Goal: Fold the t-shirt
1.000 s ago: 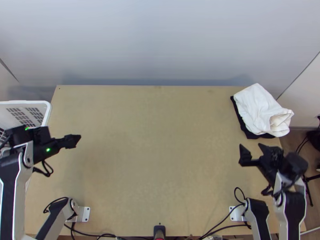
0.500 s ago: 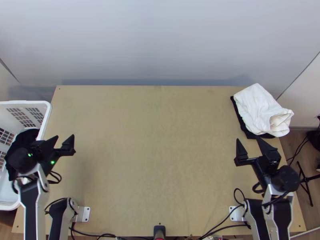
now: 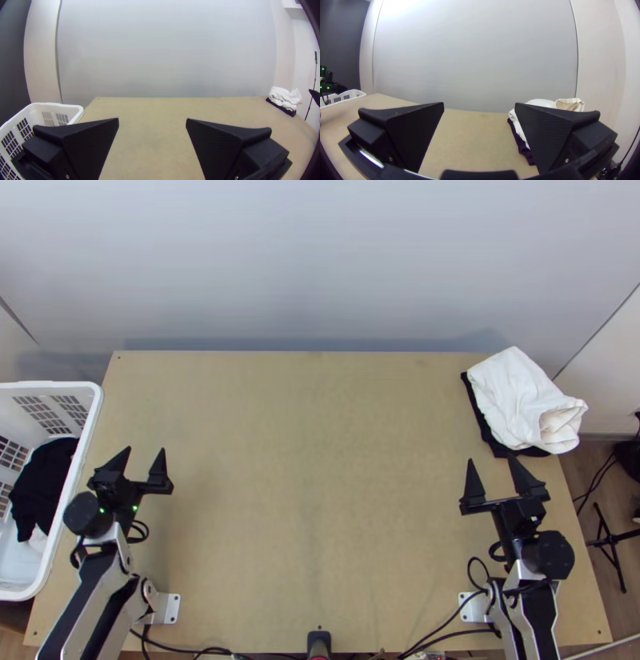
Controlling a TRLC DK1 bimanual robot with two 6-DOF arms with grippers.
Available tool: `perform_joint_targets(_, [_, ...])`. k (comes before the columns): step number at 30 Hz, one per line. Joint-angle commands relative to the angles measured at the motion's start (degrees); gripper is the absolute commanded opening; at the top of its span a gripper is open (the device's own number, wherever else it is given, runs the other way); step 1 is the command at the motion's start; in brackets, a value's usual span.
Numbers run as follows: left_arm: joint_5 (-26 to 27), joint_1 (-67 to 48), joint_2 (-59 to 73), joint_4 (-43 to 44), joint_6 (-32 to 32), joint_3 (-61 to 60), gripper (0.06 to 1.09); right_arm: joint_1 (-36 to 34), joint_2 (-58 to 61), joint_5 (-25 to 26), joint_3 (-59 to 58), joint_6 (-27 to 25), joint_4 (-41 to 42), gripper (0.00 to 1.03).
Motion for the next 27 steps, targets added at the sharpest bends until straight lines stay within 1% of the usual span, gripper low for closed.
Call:
perform_joint_targets(1, [-2.89, -2.93, -8.78, -0.15, -1.83, -5.98, 1.04, 1.84, -9.21, 0.32, -1.61, 1.03, -10.56, 0.99])
perform_joint_targets(2, [-2.89, -2.93, -11.85, -3.49, -1.83, -5.98, 1.04, 3.16, -10.61, 0.23, -1.61, 1.11, -13.9, 0.99])
perform_joint_targets(5, [-2.89, -5.83, -21.08, -14.56, -1.83, -5.98, 1.04, 6.68, -9.91, 0.67, -1.52, -1.96, -14.34, 0.99])
perform_joint_targets(6, [-2.89, -7.68, -24.42, -18.43, -1.83, -5.98, 1.04, 6.85, -10.17, 0.67, -1.52, -3.1, -14.25, 0.99])
perform_joint_targets(10, [-2.89, -10.76, -40.33, -32.76, -1.3, -5.98, 1.04, 6.32, -10.17, 1.29, -1.52, -4.16, -14.42, 0.99])
perform_joint_targets(12, [-3.15, -11.02, -45.6, -33.64, -1.56, -5.89, 1.04, 6.32, -10.26, 1.38, -1.52, -4.07, -14.42, 0.99])
perform_joint_targets(17, [-5.35, -9.61, -45.6, -33.9, -0.6, -5.89, 1.04, 6.41, -10.17, 1.38, -1.52, -3.81, -14.42, 0.99])
perform_joint_targets(27, [-5.35, -9.53, -45.52, -33.99, -0.6, -5.89, 1.04, 6.41, -10.26, 1.38, -1.52, -3.81, -14.42, 0.99])
